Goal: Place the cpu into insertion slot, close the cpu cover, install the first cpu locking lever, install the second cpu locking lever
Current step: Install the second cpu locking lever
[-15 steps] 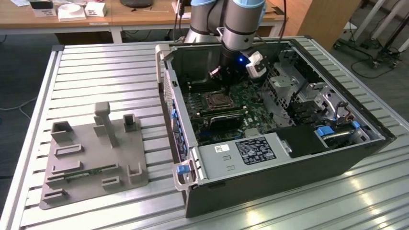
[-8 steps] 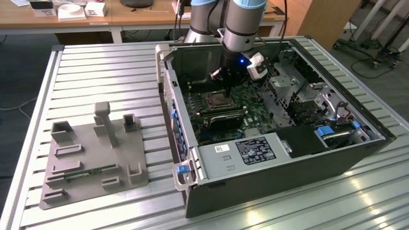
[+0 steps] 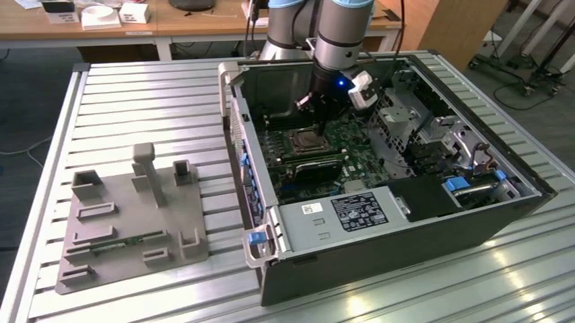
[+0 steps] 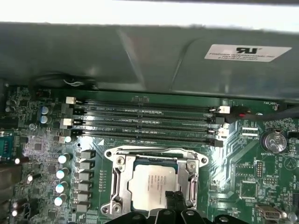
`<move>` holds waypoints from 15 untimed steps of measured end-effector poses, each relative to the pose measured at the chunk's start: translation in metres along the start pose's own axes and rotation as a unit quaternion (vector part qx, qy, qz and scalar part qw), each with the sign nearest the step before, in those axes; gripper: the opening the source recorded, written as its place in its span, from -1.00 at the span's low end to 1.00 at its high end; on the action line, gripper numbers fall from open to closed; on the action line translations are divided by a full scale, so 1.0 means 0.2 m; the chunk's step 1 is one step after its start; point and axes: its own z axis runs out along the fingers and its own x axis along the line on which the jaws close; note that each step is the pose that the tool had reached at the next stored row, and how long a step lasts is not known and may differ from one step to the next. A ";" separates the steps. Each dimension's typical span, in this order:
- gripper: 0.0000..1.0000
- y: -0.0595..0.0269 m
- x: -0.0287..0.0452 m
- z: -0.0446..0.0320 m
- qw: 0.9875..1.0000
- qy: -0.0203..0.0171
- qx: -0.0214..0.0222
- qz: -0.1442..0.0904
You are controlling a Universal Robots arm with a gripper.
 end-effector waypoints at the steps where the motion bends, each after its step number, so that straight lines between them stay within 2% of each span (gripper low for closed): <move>1: -0.80 0.000 0.000 -0.006 1.000 0.000 0.000 0.000; 11: -0.80 -0.016 -0.045 -0.012 1.000 0.003 0.002 0.000; 15: -0.80 -0.016 -0.046 -0.047 1.000 0.003 0.002 0.000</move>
